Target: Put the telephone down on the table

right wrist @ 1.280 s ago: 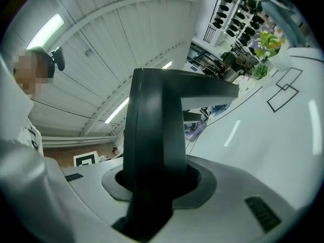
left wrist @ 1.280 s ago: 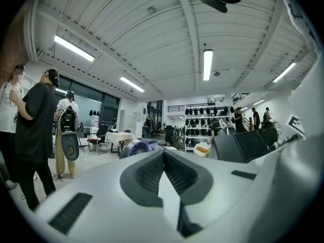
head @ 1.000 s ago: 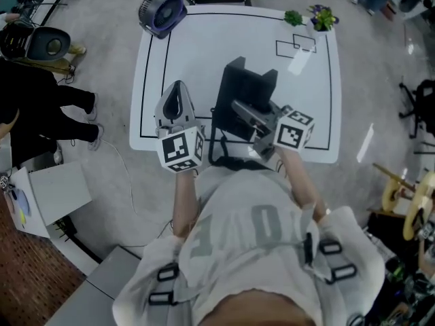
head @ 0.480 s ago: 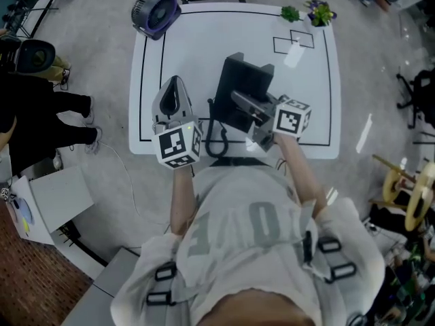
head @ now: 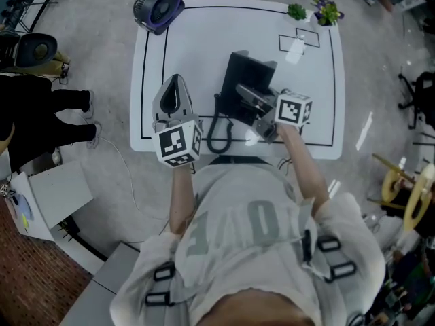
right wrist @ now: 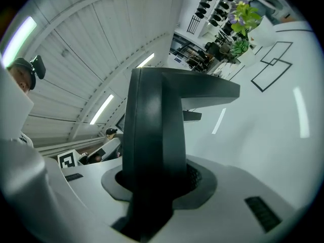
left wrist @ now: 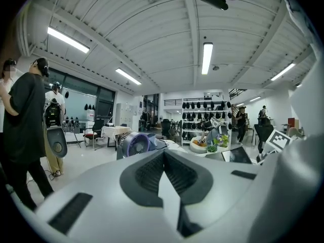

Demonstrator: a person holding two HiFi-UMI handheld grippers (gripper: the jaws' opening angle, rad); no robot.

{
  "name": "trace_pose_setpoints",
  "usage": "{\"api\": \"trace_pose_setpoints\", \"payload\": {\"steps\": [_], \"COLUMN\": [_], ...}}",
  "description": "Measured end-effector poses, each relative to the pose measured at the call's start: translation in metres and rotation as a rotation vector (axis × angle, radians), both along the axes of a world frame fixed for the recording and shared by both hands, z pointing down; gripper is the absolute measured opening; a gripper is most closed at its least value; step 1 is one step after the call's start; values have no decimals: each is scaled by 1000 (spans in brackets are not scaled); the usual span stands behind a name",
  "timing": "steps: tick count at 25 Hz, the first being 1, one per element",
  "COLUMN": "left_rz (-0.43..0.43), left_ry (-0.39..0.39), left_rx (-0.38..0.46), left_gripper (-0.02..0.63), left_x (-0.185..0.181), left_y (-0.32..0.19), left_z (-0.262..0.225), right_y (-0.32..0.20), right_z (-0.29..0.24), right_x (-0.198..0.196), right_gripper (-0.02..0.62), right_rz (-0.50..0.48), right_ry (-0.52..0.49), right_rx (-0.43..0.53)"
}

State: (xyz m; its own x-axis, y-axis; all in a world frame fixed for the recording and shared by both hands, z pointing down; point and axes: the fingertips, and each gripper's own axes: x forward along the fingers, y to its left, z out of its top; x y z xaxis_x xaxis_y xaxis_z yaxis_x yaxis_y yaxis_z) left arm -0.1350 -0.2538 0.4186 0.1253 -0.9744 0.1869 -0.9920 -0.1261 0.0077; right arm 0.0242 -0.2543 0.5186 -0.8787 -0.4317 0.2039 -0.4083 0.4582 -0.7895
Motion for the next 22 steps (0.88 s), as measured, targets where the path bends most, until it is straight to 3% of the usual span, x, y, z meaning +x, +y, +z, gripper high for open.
{"api": "trace_pose_setpoints", "payload": {"steps": [10,22], "left_rz": [-4,4], "left_ry": [5,8], "left_rx": [-7,-18], "left_gripper": [6,6], "left_x": [-12,-11], "left_y": [-4,-11], "left_z": [5,9], "right_y": [-3,-8], "right_z": [21,38], "right_x": [1,15], "right_gripper": [153,155], "right_rz": [18,99], "right_ry": [60,17], "right_rx": [-22,-110]}}
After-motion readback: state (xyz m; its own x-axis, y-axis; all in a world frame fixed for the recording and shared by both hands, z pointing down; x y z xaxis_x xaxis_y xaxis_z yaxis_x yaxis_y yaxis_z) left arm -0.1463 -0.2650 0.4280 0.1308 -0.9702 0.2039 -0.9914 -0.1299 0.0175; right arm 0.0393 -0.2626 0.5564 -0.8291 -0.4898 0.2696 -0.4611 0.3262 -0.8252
